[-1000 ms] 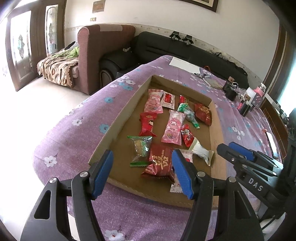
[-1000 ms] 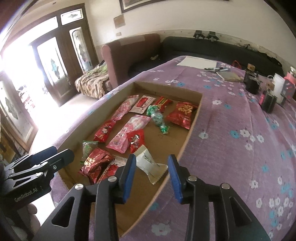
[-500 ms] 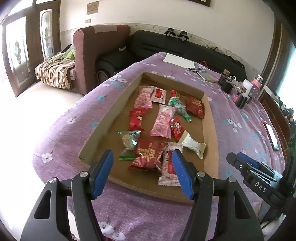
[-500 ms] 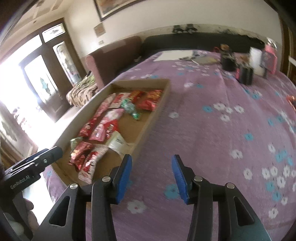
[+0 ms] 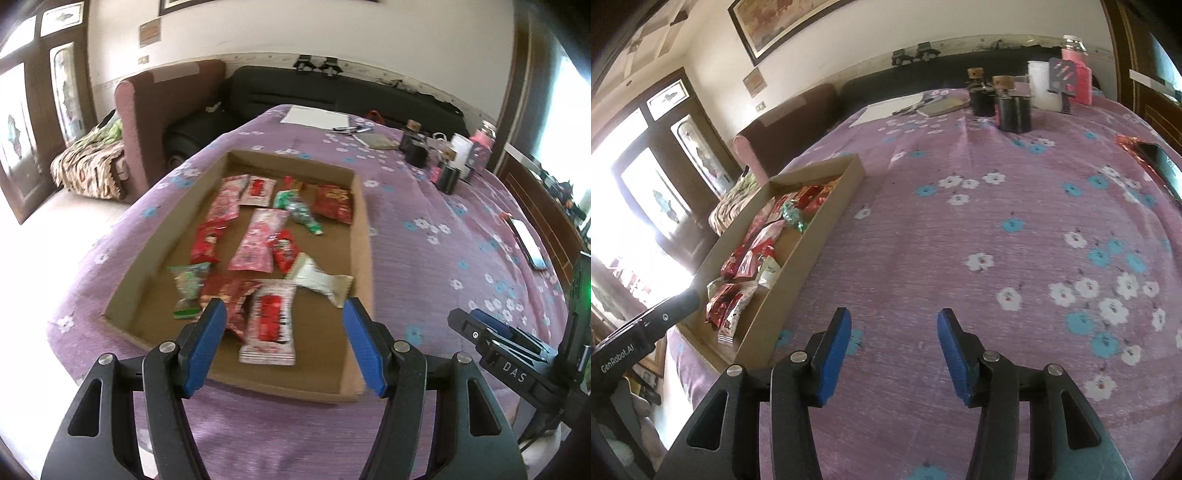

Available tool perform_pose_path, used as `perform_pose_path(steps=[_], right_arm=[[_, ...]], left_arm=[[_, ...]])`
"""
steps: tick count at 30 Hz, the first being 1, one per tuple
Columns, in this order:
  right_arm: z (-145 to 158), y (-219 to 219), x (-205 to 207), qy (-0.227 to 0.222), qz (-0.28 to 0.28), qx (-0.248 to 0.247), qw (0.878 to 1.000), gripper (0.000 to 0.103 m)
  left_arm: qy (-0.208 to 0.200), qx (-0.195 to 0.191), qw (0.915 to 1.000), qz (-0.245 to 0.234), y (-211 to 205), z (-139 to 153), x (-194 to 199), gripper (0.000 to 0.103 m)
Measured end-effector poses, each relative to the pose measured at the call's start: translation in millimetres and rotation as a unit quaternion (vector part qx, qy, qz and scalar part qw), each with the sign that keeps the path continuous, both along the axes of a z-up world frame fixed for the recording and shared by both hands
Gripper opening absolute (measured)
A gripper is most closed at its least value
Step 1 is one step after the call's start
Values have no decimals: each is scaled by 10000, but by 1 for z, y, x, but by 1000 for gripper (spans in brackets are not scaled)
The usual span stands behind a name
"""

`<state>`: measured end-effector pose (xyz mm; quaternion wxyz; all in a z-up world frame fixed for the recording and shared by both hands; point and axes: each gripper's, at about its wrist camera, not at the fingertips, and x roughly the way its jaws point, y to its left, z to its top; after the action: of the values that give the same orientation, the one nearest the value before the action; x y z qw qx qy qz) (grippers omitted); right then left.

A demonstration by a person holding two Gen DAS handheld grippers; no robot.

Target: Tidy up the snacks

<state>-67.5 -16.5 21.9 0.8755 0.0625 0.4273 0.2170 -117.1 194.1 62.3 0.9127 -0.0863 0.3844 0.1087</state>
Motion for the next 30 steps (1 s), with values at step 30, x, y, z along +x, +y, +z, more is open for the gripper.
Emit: perform_pose_path(steps=[30], right_arm=[[29,-13,-32,-1022,-174,-539,9931,67]], left_arm=[[-492,874,9950,-25,-58,24,17,85]])
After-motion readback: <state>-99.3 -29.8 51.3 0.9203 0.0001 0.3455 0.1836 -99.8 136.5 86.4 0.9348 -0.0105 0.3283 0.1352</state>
